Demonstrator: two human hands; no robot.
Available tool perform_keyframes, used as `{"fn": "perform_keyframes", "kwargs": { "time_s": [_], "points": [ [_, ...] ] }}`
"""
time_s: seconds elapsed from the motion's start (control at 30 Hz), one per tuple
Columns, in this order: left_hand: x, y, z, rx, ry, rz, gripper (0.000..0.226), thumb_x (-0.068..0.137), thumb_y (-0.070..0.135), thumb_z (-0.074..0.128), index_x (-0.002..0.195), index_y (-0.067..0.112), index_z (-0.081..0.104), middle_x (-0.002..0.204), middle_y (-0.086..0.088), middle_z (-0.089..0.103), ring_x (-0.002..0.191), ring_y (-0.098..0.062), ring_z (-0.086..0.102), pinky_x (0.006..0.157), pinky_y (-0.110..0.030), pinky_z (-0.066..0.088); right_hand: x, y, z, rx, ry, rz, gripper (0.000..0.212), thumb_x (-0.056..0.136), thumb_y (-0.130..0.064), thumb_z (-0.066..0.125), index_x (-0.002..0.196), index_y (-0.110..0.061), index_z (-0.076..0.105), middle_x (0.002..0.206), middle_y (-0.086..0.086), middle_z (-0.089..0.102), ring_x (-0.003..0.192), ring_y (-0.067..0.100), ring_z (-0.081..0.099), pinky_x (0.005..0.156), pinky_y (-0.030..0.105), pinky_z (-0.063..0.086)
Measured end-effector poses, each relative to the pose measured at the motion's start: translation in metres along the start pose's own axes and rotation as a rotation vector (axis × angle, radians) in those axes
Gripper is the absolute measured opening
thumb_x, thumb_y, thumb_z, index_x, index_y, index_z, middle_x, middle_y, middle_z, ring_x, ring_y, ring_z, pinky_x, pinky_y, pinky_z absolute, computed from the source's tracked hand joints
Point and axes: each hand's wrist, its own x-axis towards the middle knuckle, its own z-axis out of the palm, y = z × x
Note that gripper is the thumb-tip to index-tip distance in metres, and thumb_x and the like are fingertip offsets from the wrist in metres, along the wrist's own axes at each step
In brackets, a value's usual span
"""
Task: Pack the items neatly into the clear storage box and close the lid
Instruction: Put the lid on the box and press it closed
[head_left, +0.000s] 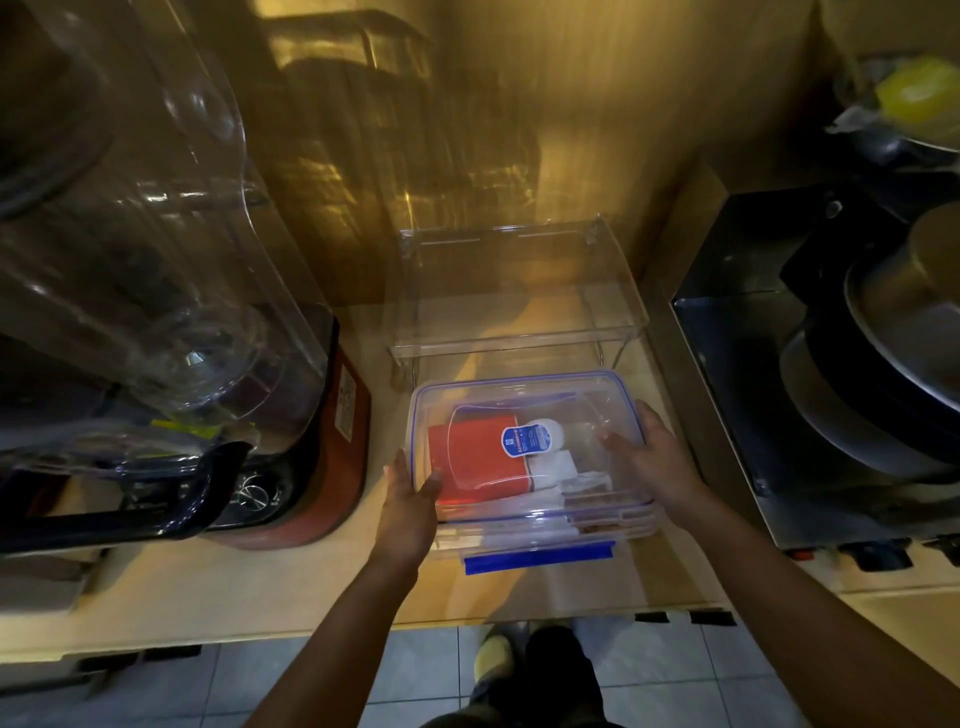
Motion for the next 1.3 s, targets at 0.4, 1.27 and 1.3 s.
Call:
{"fn": "perform_keyframes", "kwargs": {
  "time_s": [0.4, 1.27, 1.3],
  "points": [
    [-0.025, -0.018, 0.004, -0.055, 0.032, 0.034, 0.062, 0.094, 0.028, 0.050, 0.147, 0.024, 0.018, 0.141, -0.011, 0.045, 0.126, -0.029, 0.048, 0.103, -0.055, 0.042, -0.016, 0.011, 0.000, 0.018, -0.037, 0.002, 0.059, 0.087, -0.036, 0.057, 0.139, -0.037, 0.029, 0.118, 0.002, 0.059, 0.086, 0.011, 0.065, 0.054, 0.021, 0.052],
    [-0.019, 0.000, 0.027, 1.212, 0.065, 0.573, 0.064, 0.088, 0.061, 0.029, 0.143, 0.028, 0.032, 0.156, -0.006, 0.022, 0.144, -0.033, 0.010, 0.112, -0.050, 0.002, -0.025, 0.008, 0.006, -0.830, 0.178, -0.374, 0.061, 0.088, -0.045, 0.052, 0.139, -0.019, 0.031, 0.151, 0.009, 0.028, 0.131, 0.026, 0.038, 0.101, 0.045, 0.036],
    [-0.015, 0.000, 0.030, 1.224, 0.047, 0.560, 0.066, 0.087, 0.065, 0.024, 0.144, 0.032, 0.028, 0.158, -0.005, 0.016, 0.145, -0.033, 0.004, 0.111, -0.050, -0.006, -0.022, 0.004, 0.007, -0.851, 0.186, -0.422, 0.063, 0.087, -0.046, 0.053, 0.140, -0.021, 0.029, 0.152, 0.007, 0.028, 0.133, 0.023, 0.035, 0.104, 0.044, 0.032]
  ]
}}
